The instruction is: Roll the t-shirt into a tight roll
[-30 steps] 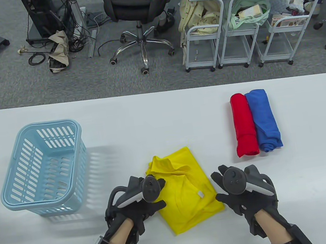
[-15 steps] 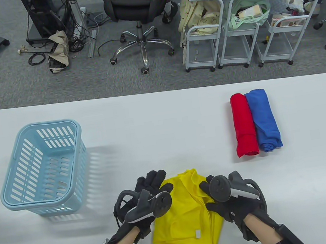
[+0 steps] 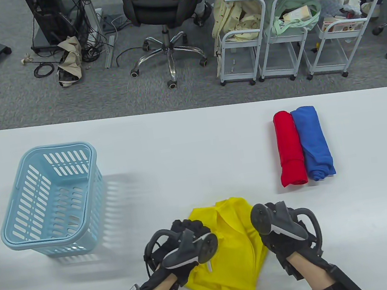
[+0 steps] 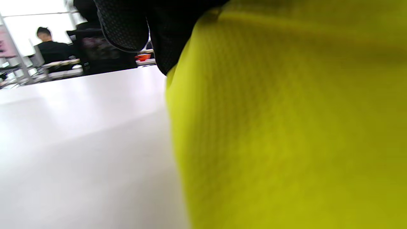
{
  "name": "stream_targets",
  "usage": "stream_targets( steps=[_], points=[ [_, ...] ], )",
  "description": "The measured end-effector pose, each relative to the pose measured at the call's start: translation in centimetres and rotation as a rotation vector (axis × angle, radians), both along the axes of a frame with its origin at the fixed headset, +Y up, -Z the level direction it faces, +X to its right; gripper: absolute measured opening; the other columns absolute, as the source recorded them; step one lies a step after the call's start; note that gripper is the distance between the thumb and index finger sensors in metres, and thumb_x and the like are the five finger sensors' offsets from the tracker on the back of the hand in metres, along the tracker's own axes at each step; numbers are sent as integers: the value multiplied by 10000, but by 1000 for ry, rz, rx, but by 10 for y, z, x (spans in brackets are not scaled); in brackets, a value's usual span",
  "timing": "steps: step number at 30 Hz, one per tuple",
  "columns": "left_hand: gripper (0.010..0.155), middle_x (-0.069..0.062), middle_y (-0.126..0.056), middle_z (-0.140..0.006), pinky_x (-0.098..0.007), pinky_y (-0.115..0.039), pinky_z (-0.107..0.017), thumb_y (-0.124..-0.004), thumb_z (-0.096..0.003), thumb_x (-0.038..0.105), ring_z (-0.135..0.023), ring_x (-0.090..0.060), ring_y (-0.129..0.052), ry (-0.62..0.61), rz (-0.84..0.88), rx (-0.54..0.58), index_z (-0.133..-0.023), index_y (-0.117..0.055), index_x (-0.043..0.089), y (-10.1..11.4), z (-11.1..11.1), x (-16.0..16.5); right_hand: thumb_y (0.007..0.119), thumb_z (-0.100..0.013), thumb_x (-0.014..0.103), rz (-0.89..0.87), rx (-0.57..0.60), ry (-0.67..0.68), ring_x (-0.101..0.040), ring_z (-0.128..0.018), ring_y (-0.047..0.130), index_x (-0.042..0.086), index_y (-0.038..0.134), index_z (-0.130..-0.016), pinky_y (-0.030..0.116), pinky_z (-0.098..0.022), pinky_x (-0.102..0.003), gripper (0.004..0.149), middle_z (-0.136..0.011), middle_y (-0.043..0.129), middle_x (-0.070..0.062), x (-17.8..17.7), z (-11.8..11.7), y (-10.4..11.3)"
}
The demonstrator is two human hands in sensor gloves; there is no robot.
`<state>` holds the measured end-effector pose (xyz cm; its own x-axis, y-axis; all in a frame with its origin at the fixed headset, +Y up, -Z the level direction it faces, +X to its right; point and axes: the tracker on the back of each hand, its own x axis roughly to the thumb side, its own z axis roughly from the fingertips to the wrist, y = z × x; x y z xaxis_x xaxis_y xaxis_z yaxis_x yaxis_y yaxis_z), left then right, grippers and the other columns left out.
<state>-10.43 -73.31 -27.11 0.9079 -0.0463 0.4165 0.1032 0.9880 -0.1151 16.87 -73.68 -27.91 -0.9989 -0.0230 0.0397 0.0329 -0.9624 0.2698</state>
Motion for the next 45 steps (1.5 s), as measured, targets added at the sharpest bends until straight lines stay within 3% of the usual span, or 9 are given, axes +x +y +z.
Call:
stream_targets(
  steps=[3,9,15,18,22,28,33,39,45],
  points=[
    [438,-43,-764,-1086,-561,-670,-736,-720,-542,418,-977,-315,-839,218,10,133,-960,-701,289,19,-11,-39,766,-547,347,142,-173,-181,-372,-925,722,190,771,-890,596,-664,-554,378,-998,725,-92,38,1,11],
    [595,-166,-493,-1221,-602,-587,-756,-634,-574,371,-1072,-416,-644,416,25,309,-1136,-487,244,38,-6,-56,726,-565,339,164,3,-293,-452,-1022,572,164,584,-1089,534,-694,-581,570,-1134,537,-164,49,10,39],
    [649,-84,-695,-1181,-588,-623,-748,-528,-538,600,-1037,-373,-756,198,-66,-108,-1116,-601,316,-2,-1,-11,599,-607,425,-215,-176,231,-441,-1137,248,250,328,-1165,358,-751,-625,645,-1227,244,-104,-17,13,3],
    [872,-208,-152,-1252,-647,-436,-793,-457,-495,711,-1128,-497,-324,198,-218,-441,-1174,-117,283,-36,-7,-7,637,-578,502,-132,-291,235,-442,-1126,179,263,178,-1154,345,-753,-616,775,-1210,155,-93,-27,10,-24],
    [917,-206,-51,-1222,-652,-408,-794,-433,-459,704,-1129,-492,-251,317,-270,-326,-1128,12,261,-38,-29,-27,677,-538,552,-60,-340,128,-457,-1096,99,238,7,-1105,298,-748,-618,932,-1162,10,-130,-5,-1,-36],
    [808,-210,-201,-1235,-614,-487,-782,-539,-543,580,-1118,-463,-422,519,-297,-57,-1164,-182,207,-19,-36,-55,804,-499,478,36,-311,5,-487,-1097,221,199,166,-1141,360,-732,-631,947,-1184,146,-165,14,-2,-21],
    [864,-219,-545,-1221,-659,-490,-767,-416,-486,673,-1092,-499,-546,455,-57,-280,-1127,-589,120,-24,-28,-34,697,-564,473,-66,-275,118,-447,-1119,167,246,167,-1147,315,-746,-628,820,-1197,122,-117,-1,-2,-17],
    [982,-283,-159,-1221,-675,-406,-777,-364,-433,700,-1106,-550,-279,420,-307,-376,-1150,-151,64,-40,-65,-18,665,-575,489,-76,-319,114,-428,-1118,234,256,172,-1146,363,-749,-608,789,-1200,189,-103,-2,-4,-27],
    [754,-170,-262,-1251,-644,-422,-790,-485,-543,553,-1130,-480,-327,554,-540,-199,-1164,-256,192,-18,-101,-34,675,-573,479,-165,-233,178,-337,-942,751,214,501,-1125,644,-650,-498,637,-1100,661,-104,-7,5,1]
  ],
)
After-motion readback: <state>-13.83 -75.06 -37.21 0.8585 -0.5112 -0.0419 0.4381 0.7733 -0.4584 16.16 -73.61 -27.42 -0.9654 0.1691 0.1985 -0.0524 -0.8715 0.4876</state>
